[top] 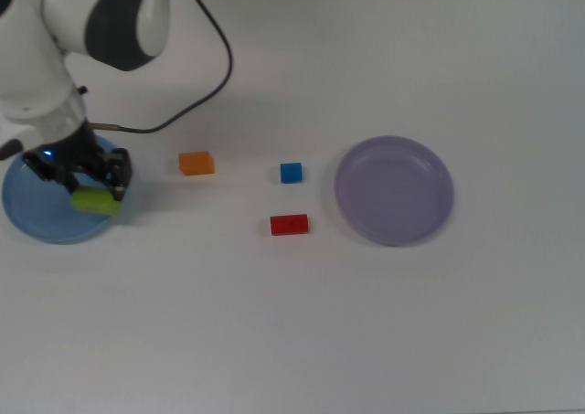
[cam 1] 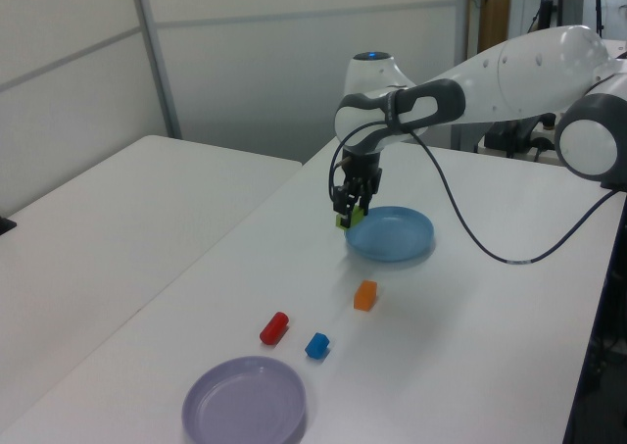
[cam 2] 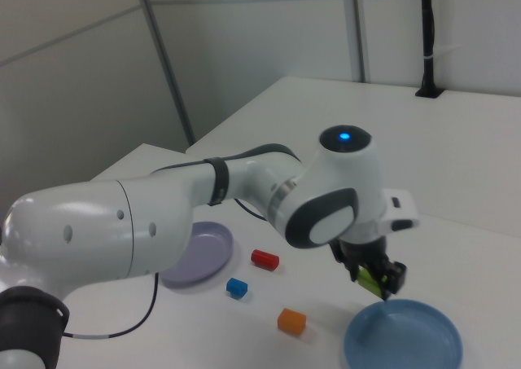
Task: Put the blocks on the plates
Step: 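Carry the green block to the light blue plate and release it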
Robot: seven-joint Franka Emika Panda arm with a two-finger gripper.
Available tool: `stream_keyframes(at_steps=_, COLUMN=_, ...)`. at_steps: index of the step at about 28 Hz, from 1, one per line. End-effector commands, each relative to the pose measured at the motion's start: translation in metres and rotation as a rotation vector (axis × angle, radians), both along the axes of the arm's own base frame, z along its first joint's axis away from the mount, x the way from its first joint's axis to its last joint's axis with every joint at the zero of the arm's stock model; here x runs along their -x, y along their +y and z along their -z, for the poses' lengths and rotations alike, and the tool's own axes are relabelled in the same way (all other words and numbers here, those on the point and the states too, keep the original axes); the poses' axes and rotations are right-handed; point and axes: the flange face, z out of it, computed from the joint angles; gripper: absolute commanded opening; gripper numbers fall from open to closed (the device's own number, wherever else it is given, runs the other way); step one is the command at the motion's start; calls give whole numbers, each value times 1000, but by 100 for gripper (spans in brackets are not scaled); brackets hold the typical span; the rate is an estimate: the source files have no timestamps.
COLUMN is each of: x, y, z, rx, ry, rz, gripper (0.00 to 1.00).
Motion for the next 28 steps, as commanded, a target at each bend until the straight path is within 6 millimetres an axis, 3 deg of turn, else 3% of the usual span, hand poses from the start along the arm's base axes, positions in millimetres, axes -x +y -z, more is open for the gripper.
stream_keyframes(at_steps=1, x=13, y=-20, z=10, rx=-24, ry=25, rz=53, gripper=11)
stream_keyframes(at_steps=9, x=17, y=-29, z=53, rx=3, ry=103, rz=42, gripper=13)
stream_keyframes(at_steps=14, x=24, y=-39, z=60, rx=7, ry=119, rz=51, gripper=23)
stream_keyframes(at_steps=16, x=24, y=-39, z=59, rx=4, ry=124, rz=49, gripper=35)
stream_keyframes(at_steps=17, x=28, y=-47, z=57, rx=6, ry=125, rz=60, gripper=60)
stream_keyframes(at_steps=19, x=29, y=-49, z=55, rx=5, ry=123, rz=67, gripper=97)
stream_keyframes(at_steps=25, x=32, y=-46, z=41, rx=-8, ry=139, rz=60, gripper=100)
stream_keyframes(at_steps=28, x=36, y=-29, z=30, rx=-40, ry=189, rz=21, gripper=100)
